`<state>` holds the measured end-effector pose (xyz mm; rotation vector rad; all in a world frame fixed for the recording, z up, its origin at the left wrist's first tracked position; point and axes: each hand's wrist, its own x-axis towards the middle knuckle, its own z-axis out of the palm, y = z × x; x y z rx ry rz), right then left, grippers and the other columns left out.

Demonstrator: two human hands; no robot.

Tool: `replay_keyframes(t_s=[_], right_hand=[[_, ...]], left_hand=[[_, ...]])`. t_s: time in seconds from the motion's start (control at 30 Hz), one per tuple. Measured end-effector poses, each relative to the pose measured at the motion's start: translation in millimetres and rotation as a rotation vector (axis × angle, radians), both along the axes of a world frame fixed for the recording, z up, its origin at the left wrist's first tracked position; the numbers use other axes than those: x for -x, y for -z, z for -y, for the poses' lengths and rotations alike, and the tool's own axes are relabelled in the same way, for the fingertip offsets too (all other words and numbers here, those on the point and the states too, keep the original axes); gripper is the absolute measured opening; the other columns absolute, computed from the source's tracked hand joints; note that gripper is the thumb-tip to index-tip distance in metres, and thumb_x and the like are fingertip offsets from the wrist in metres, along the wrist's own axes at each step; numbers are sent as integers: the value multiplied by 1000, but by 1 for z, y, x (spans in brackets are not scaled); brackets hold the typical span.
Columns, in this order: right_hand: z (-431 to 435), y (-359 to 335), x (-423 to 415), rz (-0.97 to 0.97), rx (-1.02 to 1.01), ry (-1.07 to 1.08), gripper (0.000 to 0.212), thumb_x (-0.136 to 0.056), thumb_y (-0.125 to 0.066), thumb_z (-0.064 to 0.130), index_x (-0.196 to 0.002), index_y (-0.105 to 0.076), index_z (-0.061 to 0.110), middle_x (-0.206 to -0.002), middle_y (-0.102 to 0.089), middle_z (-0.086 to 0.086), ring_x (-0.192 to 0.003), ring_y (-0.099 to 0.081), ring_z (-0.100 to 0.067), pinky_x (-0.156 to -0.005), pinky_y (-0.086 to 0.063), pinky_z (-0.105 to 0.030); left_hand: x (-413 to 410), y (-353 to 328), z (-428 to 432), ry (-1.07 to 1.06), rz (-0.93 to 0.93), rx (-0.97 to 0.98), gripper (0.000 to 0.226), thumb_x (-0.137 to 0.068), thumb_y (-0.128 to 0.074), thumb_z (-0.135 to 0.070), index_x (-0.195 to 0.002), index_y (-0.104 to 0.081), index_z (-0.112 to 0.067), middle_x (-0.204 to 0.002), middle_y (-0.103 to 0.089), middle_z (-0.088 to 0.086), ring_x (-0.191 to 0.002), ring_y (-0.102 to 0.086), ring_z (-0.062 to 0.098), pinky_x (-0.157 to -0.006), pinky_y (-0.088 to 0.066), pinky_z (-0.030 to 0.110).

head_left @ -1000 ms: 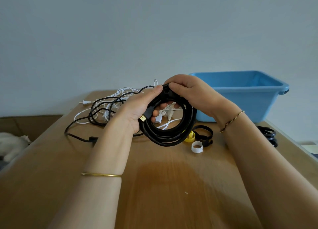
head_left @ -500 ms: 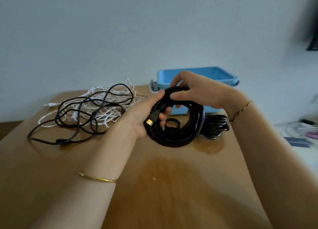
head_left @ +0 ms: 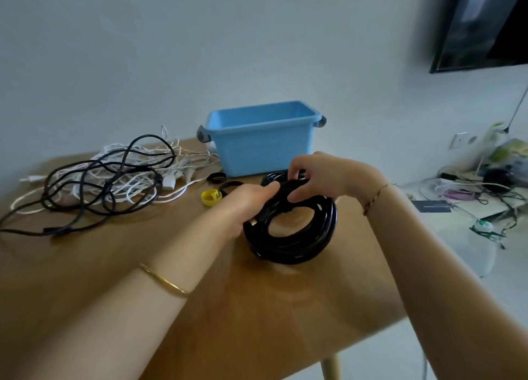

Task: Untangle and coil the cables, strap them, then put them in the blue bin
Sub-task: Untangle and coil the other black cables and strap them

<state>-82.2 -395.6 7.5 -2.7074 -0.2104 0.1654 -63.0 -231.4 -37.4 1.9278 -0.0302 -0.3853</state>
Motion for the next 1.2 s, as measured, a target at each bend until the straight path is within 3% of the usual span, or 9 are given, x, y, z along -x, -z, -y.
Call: replay_keyframes(t_s=[0.07,0.17,0.33,0.47,0.6,0.7,0.87,1.0,1.2], right_hand=[[1,4,3,52,67,21,40,-80,-71,38,-107,-46,23,-106,-47,-4,-87,-62,-30,-79,-54,-42],[1,9,6,66,179,50,50,-80,-72,33,-112,-41,12,-108,-50,-8,-92,-55,-29,-80,-48,-40],[-9,11,11,18,359,101,47,-79,-73,29,-108,-43,6,-111,-57,-9,-98,-57,-29,-83,-49,-40],[-48,-17,13,340,464,114,27,-88,-61,27,-93,-39,13,-92,-48,-2,-82,-48,-25,-68,-41,-34],[-122,-27,-19,364,268,-115,6,-89,-53,21,-91,-48,17,-83,-49,2,-84,-51,-24,-68,-41,-34],[-166,-23,-46,162,206,-256,19,-93,-50,19,-99,-56,3,-82,-63,-4,-77,-64,-25,-66,-53,-36],[-221,-5,-91,-9,-102,-267,22,-91,-51,9,-104,-60,-6,-94,-68,-21,-78,-69,-35,-65,-57,-38],[-259,3,-118,-174,-557,-128,18,-92,-54,7,-76,-48,6,-72,-57,-11,-58,-60,-21,-55,-56,-31],[-299,12,-141,-397,-1081,30,19,-92,-57,10,-107,-48,2,-84,-53,-10,-58,-62,-18,-45,-55,-30]], left_hand=[[3,-1,3,17,74,-115,43,-91,-55,-50,-109,-69,-13,-103,-71,8,-97,-65,26,-95,-49,39],[4,-2,3,51,129,-205,42,-91,-57,-45,-96,-69,-5,-88,-67,12,-80,-61,26,-72,-41,31],[2,-6,-20,-7,164,-150,19,-93,-53,-22,-85,-65,-9,-78,-60,4,-67,-51,18,-58,-42,25],[-13,-10,-79,-155,301,-235,11,-87,-53,-6,-80,-62,-7,-74,-53,13,-66,-44,22,-55,-33,25],[-32,-4,-142,-340,492,-389,16,-80,-52,-4,-66,-55,-12,-71,-53,16,-69,-47,25,-62,-36,31],[-47,0,-180,-530,515,-602,24,-85,-55,-3,-107,-66,-2,-116,-62,18,-110,-56,34,-92,-44,37],[-58,12,-240,-595,396,-908,32,-88,-58,-15,-119,-56,-4,-127,-54,20,-119,-47,39,-98,-40,42],[-53,21,-267,-479,329,-890,34,-86,-61,-18,-118,-53,-8,-117,-61,15,-107,-57,36,-89,-48,44],[-53,11,-282,-540,282,-581,19,-87,-56,-2,-105,-58,-8,-97,-62,12,-91,-59,30,-76,-47,33]])
